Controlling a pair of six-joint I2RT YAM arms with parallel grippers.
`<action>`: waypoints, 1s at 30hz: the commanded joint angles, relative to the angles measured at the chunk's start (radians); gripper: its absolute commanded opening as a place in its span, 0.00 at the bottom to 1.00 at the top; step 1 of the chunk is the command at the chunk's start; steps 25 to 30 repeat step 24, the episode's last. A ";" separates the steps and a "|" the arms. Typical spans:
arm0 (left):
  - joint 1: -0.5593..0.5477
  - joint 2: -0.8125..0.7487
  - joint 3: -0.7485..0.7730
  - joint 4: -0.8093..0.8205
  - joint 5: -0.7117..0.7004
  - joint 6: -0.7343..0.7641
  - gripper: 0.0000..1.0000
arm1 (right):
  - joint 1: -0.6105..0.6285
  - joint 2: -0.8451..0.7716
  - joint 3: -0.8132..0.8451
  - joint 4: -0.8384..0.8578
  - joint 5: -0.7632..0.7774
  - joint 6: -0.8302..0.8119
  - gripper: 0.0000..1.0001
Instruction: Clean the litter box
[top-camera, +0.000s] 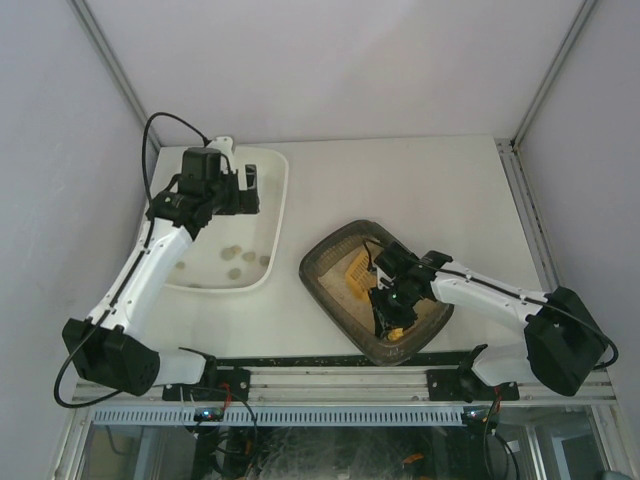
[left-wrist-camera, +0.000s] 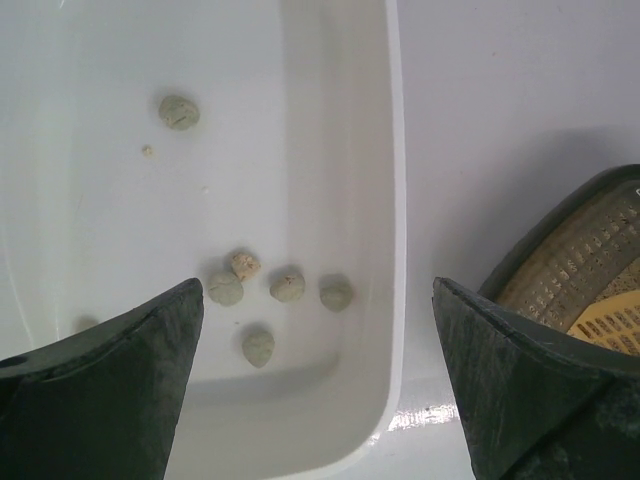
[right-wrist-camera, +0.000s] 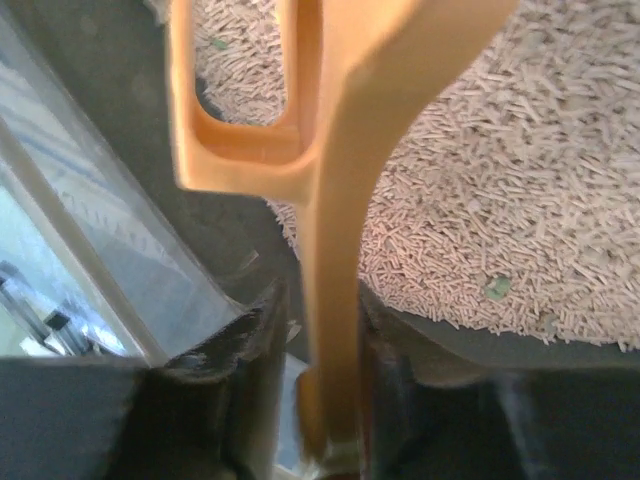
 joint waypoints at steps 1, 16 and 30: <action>-0.003 -0.080 -0.071 0.076 -0.008 -0.023 1.00 | 0.031 -0.038 0.080 -0.062 0.152 -0.005 0.42; 0.000 -0.161 -0.140 0.095 0.046 -0.035 1.00 | 0.096 -0.167 0.494 -0.116 0.556 0.098 1.00; 0.001 -0.215 -0.137 0.099 -0.004 -0.021 1.00 | 0.149 -0.238 0.534 0.092 0.846 0.140 1.00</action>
